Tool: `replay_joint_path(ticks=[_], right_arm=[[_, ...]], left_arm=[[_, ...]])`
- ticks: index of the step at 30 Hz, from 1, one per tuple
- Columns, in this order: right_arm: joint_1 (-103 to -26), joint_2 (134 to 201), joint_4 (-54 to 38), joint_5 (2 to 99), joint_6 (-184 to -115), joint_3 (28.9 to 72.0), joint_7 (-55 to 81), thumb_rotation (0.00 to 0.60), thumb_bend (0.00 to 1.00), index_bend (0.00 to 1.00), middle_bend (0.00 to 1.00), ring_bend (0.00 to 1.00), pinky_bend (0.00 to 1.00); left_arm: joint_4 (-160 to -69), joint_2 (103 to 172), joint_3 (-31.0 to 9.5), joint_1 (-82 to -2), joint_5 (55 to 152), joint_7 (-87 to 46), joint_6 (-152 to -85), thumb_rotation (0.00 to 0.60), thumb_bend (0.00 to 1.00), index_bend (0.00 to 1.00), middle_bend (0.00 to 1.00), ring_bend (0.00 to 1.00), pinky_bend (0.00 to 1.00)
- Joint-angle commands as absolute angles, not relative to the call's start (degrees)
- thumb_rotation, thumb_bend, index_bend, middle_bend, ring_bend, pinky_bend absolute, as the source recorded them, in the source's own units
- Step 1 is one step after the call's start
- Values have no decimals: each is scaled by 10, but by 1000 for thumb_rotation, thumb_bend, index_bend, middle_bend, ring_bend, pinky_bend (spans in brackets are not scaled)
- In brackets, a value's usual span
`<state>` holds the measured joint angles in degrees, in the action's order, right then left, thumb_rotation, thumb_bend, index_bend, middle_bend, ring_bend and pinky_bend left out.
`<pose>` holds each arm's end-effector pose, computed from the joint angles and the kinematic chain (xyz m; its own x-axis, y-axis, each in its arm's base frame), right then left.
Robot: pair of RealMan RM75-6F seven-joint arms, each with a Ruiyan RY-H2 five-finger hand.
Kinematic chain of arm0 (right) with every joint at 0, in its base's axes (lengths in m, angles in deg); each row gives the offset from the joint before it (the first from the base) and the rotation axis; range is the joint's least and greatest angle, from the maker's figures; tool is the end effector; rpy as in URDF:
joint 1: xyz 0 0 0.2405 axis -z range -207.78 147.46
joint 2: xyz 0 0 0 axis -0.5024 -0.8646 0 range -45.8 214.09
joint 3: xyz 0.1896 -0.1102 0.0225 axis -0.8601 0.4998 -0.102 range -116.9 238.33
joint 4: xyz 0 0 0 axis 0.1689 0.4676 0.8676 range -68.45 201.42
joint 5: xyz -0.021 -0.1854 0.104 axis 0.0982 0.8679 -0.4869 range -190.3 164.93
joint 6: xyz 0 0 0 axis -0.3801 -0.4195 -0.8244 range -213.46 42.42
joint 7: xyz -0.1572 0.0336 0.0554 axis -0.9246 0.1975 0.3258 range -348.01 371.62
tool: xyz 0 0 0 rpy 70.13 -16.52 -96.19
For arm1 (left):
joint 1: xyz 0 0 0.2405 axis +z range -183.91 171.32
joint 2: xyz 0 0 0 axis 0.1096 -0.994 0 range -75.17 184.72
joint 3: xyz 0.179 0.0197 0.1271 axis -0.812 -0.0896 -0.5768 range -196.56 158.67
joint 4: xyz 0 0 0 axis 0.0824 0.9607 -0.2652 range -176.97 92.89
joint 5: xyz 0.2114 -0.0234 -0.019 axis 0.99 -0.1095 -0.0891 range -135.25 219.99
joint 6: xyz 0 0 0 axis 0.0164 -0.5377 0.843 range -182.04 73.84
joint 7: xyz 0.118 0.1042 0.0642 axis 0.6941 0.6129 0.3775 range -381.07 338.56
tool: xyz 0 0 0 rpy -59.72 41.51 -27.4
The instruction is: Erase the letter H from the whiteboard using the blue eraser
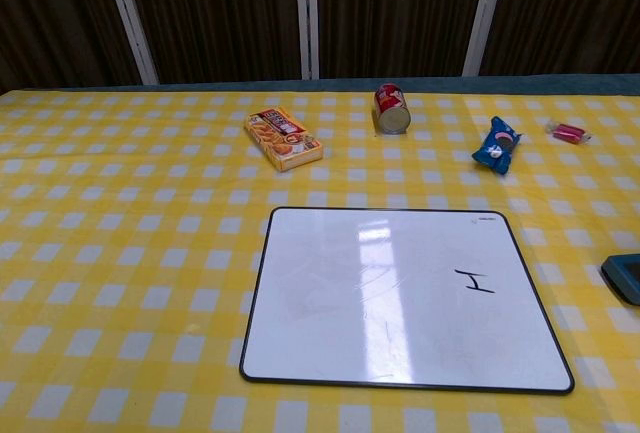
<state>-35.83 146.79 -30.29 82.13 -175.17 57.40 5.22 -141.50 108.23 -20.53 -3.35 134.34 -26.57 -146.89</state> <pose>-0.2341 -0.2055 0.1448 0.4476 0.1060 0.8879 -0.8714 -0.1710 0.4597 -0.2762 0.1500 0.1827 0.3699 0.0005 0.9291 0.9289 0.0162 -0.3699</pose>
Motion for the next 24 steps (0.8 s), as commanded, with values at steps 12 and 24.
replay_joint_path(ticks=[12,24], right_arm=[[-388,1475,-286,810,-1666,595,62,600,0,76,5,0,2],[-470,1549,-163,823,-1532,610,50,600,0,164,232,159,219]], left_arm=[[-1419,1082,-200,-39,1334,-264,-1460,600,0,0,0,0,0],[-1424,1093,-195,-58,1303,-229,-1415,600,0,0,0,0,0]])
